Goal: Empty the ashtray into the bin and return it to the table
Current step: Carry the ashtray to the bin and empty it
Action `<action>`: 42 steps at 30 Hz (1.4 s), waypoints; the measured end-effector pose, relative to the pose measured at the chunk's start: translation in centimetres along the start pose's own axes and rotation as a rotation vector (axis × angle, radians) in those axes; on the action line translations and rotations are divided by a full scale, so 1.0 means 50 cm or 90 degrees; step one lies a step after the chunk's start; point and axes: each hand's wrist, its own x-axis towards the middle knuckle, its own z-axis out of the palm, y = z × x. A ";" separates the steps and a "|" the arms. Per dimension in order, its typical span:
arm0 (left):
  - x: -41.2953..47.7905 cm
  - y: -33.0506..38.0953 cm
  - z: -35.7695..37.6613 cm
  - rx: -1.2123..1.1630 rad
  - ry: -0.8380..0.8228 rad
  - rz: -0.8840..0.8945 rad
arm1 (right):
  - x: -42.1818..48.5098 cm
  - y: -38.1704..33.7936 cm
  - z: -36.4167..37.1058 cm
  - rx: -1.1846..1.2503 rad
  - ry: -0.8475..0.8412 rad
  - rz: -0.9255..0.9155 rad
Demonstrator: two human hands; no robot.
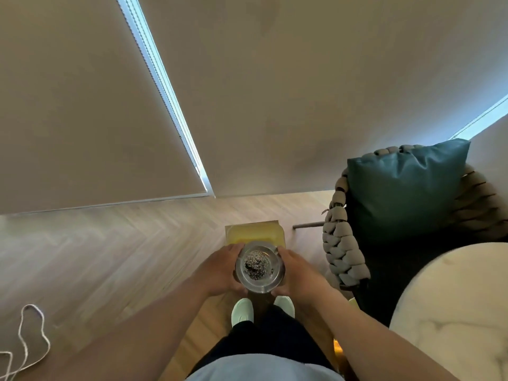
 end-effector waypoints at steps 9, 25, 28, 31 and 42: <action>0.072 -0.003 0.002 -0.002 0.002 -0.022 | 0.062 0.044 -0.022 0.007 0.006 -0.012; 0.346 -0.207 0.215 -0.024 0.013 -0.026 | 0.333 0.278 0.129 -0.028 -0.019 -0.011; 0.389 -0.254 0.249 -0.007 0.011 -0.029 | 0.381 0.314 0.164 -0.025 -0.011 -0.025; 0.425 -0.291 0.271 0.007 0.000 -0.027 | 0.418 0.335 0.191 -0.019 -0.014 -0.024; 0.493 -0.367 0.289 0.019 -0.023 0.004 | 0.531 0.364 0.205 0.181 0.121 0.104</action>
